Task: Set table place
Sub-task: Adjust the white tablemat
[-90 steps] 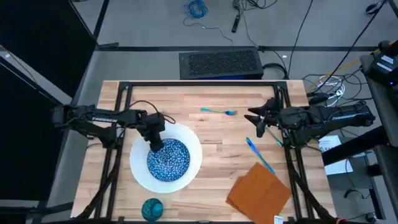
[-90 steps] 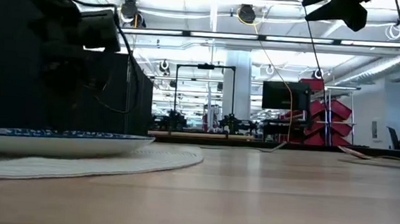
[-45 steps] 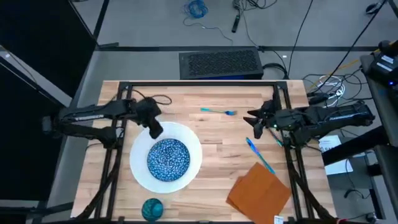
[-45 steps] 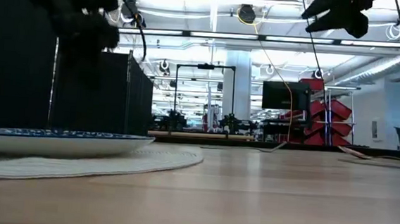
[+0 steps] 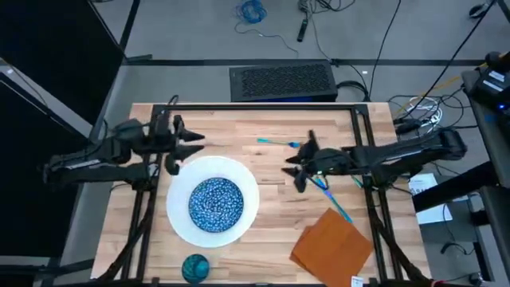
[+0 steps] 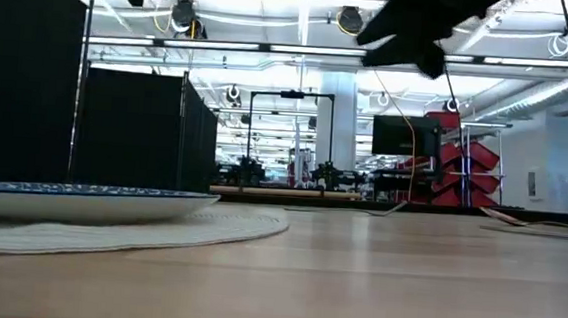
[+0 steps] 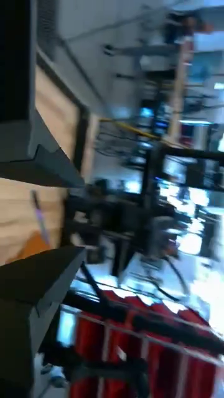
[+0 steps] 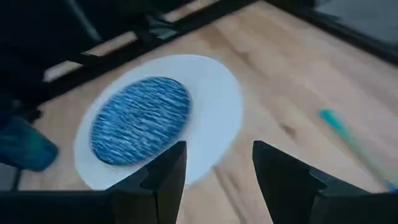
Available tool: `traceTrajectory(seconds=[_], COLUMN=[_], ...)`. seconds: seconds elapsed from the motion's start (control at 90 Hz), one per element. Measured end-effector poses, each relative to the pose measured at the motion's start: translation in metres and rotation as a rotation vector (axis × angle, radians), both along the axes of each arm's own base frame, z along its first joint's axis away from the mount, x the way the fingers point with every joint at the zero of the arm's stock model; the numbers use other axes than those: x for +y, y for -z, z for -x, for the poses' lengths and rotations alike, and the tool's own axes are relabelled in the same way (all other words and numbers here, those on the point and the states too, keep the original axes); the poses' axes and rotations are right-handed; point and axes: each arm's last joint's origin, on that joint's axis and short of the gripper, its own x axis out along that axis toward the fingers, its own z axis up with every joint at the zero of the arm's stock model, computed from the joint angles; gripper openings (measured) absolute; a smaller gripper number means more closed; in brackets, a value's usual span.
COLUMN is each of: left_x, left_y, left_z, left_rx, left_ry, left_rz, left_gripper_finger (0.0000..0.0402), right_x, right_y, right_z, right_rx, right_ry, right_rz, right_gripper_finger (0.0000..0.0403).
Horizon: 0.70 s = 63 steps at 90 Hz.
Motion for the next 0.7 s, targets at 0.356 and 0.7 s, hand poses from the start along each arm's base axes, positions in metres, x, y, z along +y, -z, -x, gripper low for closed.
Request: traceTrajectory(seconds=[0.356,0.7], left_x=[0.000,0.000], left_y=[0.051,0.052], left_z=[-0.005,-0.005], left_rx=[-0.039,-0.041], left_ry=[0.038,0.055], left_rz=[0.018,-0.019], left_gripper_finger=[0.0151,0.0151], right_x=[-0.009,-0.015], right_y=[0.086,0.112], right_z=[-0.066,-0.079], right_rx=[0.027,-0.006], right_ry=[-0.078,-0.077], right_rz=[-0.202,-0.281], right_gripper_finger=[0.0153,0.0002])
